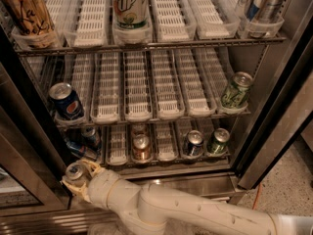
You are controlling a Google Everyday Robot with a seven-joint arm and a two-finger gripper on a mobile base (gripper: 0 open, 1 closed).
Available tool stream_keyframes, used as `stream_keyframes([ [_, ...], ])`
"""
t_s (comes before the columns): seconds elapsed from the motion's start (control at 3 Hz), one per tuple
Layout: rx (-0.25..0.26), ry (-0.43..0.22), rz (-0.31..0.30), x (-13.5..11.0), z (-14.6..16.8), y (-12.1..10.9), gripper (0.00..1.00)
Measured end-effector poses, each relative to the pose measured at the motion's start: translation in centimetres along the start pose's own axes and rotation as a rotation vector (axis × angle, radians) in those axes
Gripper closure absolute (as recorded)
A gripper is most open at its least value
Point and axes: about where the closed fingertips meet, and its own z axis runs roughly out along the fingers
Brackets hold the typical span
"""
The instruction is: Pick redbull can from bottom shelf of fridge
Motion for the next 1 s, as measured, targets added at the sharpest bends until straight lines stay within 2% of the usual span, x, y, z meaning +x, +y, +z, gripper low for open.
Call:
stream_keyframes([
  [0.33, 0.048, 0.009, 0.009, 0.4, -1.5, 0.2, 1.0],
  [0.67, 0.088, -0.034, 0.077, 1.6, -4.2, 0.7, 1.0],
  [1.0, 0.088, -0.034, 0.077, 1.6, -4.2, 0.7, 1.0],
])
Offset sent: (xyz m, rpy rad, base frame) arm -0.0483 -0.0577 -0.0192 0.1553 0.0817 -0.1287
